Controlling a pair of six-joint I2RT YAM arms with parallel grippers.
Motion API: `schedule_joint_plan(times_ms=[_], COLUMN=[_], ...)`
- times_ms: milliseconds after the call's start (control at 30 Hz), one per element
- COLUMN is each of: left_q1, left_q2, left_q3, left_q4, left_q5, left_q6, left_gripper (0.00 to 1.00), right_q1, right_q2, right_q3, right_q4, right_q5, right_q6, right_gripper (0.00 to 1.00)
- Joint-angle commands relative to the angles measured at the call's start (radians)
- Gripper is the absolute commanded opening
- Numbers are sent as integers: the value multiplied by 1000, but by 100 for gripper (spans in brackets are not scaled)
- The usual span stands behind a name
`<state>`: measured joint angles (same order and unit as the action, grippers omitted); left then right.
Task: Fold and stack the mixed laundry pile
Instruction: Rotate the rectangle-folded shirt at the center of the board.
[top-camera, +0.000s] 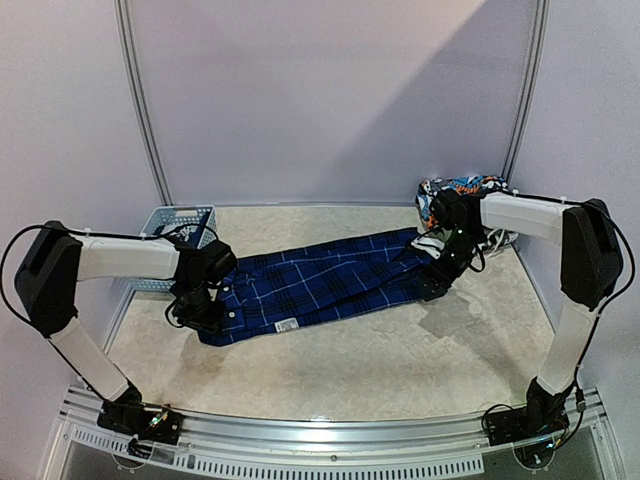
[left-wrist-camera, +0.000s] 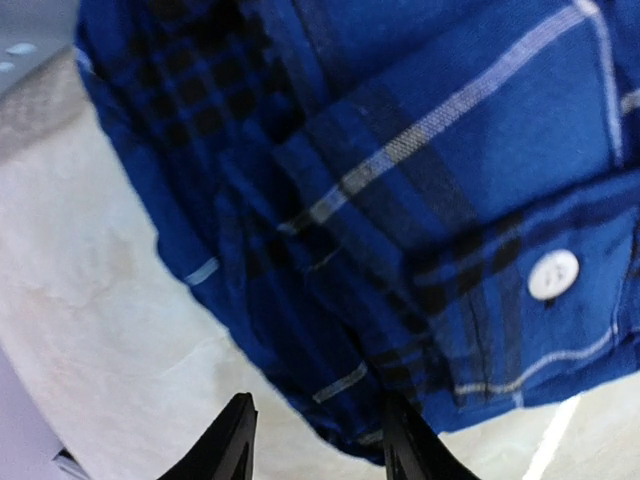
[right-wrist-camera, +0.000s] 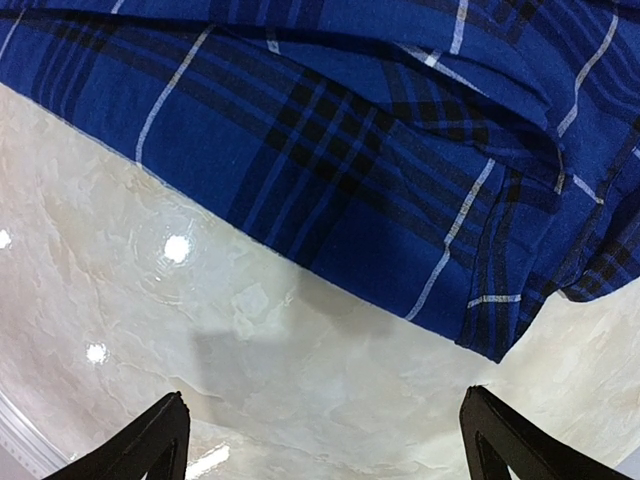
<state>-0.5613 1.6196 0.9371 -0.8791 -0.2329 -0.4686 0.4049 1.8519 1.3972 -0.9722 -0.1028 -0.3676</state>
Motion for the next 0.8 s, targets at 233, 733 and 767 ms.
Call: schedule_joint_plan(times_ms=[233,733,767], left_q1=[29,-100,-106], left_q2=[50,-238,-267], left_q3=[-80,-220,-217], left_q4=[189,113,72], left_q5=[114,125,115], left_q6=[-42,-263,-271], left_gripper=[28,0,0], right_q1=[-3,-2,-2], right_q2=[-4,156,178], right_q3=[-53,53,62], right_q4=[42,31,40], right_q5=[31,92,97], right_q6=[-5,-26,-31], right_gripper=[95,94,94])
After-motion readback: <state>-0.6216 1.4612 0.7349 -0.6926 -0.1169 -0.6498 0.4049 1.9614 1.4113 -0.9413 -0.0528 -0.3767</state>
